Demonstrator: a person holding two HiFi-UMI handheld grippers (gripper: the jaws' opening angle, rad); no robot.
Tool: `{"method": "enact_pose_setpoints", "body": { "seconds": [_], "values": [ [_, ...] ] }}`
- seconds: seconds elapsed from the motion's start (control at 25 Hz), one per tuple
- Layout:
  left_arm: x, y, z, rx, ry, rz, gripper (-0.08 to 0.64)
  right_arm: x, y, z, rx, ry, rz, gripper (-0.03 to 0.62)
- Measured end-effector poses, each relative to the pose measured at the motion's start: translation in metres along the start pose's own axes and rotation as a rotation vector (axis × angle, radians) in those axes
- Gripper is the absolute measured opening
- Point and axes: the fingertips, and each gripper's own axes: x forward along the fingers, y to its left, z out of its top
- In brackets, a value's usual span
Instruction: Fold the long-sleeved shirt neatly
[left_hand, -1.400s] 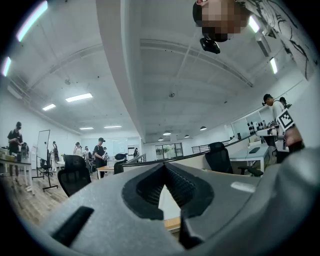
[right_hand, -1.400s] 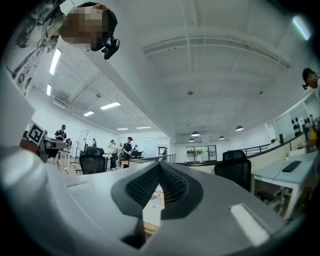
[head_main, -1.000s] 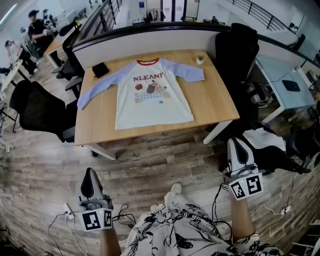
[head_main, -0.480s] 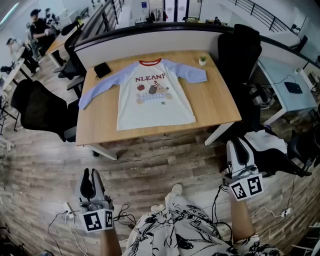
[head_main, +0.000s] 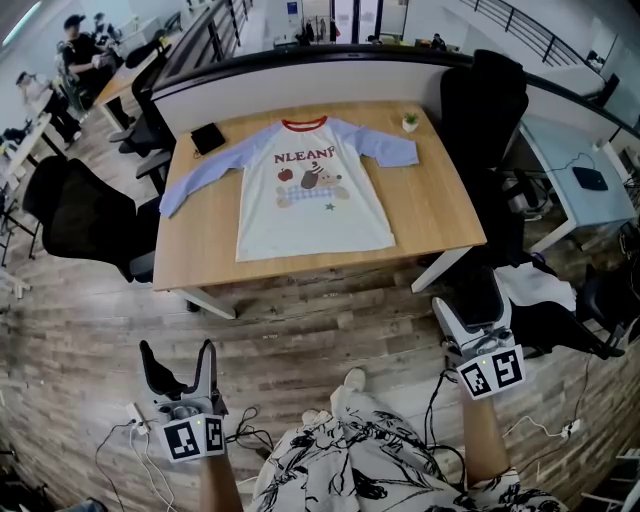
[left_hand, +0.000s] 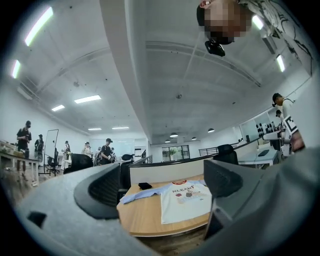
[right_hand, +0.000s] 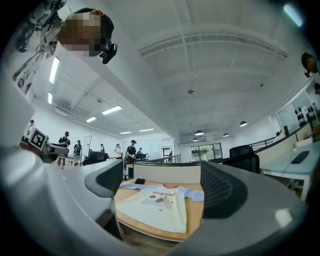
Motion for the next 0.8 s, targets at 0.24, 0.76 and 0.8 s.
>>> {"method": "enact_pose_setpoints", "body": {
  "seconds": [0.24,0.76,0.8],
  "values": [
    [0.021,-0.010,-0.014,-0.001,0.055,-0.031,0.543,0.017,-0.007,-0.015,-0.009,0.039,0.035,0.502],
    [0.095,-0.004,-0.027,0.016,0.083,0.002,0.543,0.090,-0.056,-0.042,0.036,0.069,0.042,0.502],
    [0.107,-0.002,-0.030,0.013,0.083,-0.006,0.543,0.099,-0.057,-0.046,0.036,0.074,0.038,0.502]
  ]
}}
